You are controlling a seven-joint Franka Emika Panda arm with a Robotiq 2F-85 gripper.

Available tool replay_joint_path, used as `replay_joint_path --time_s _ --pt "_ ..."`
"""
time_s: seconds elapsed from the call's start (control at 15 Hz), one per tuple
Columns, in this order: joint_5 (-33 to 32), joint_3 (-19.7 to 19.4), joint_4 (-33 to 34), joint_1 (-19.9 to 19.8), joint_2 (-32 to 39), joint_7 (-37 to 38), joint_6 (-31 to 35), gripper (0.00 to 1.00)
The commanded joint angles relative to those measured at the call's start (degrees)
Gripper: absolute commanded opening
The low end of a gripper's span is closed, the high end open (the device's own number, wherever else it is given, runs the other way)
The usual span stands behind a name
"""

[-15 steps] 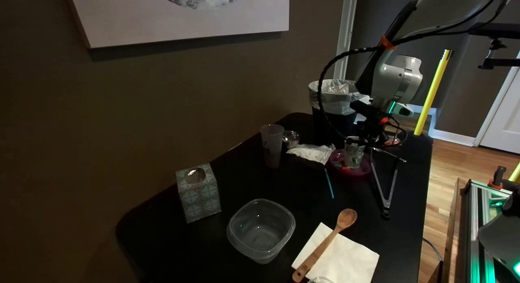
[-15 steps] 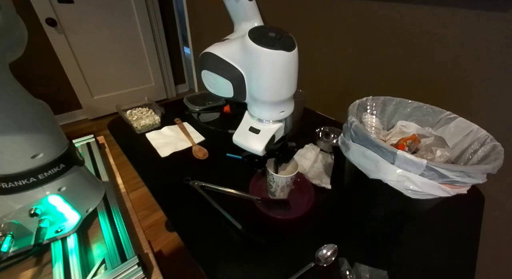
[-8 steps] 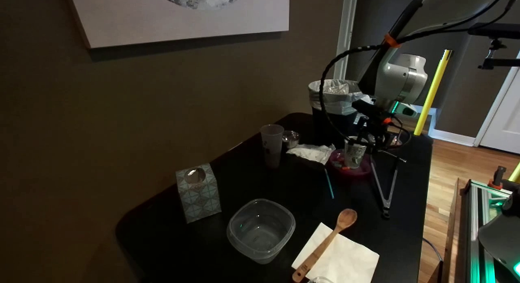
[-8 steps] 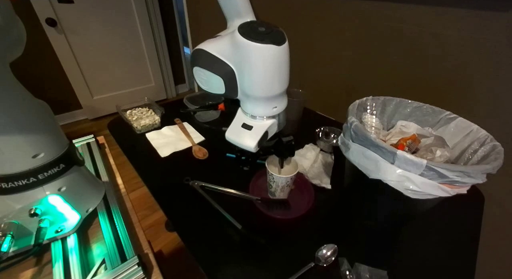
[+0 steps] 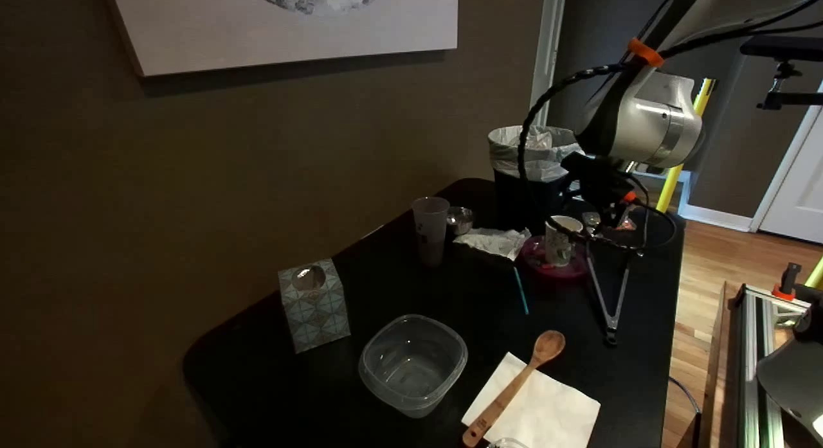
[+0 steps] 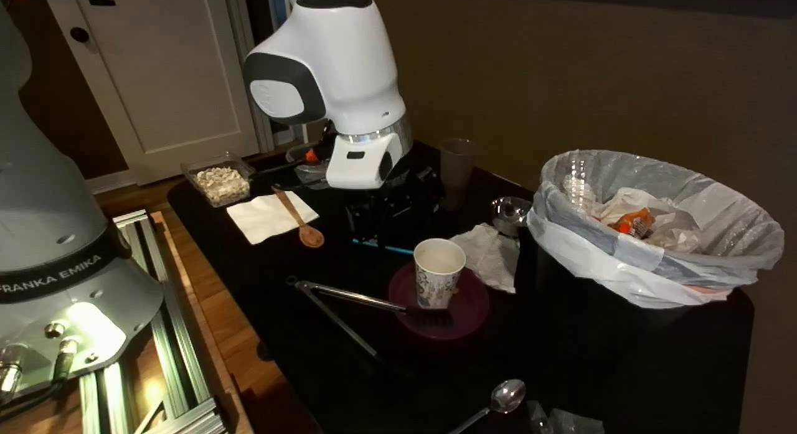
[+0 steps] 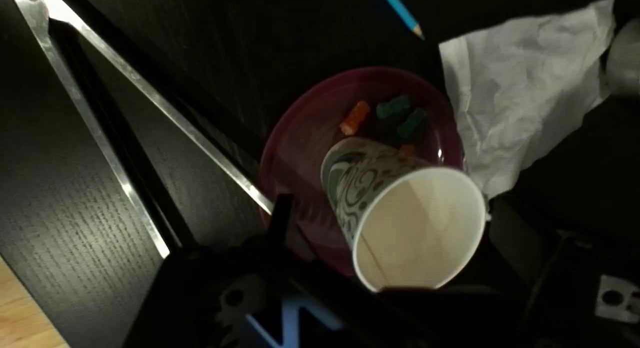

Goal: Put the cup on the plate

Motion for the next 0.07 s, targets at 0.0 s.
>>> replay_joint_path --time_s 0.0 --pt "-0.29 1.02 0.23 0.18 0.38 -0.78 0.1 1.0"
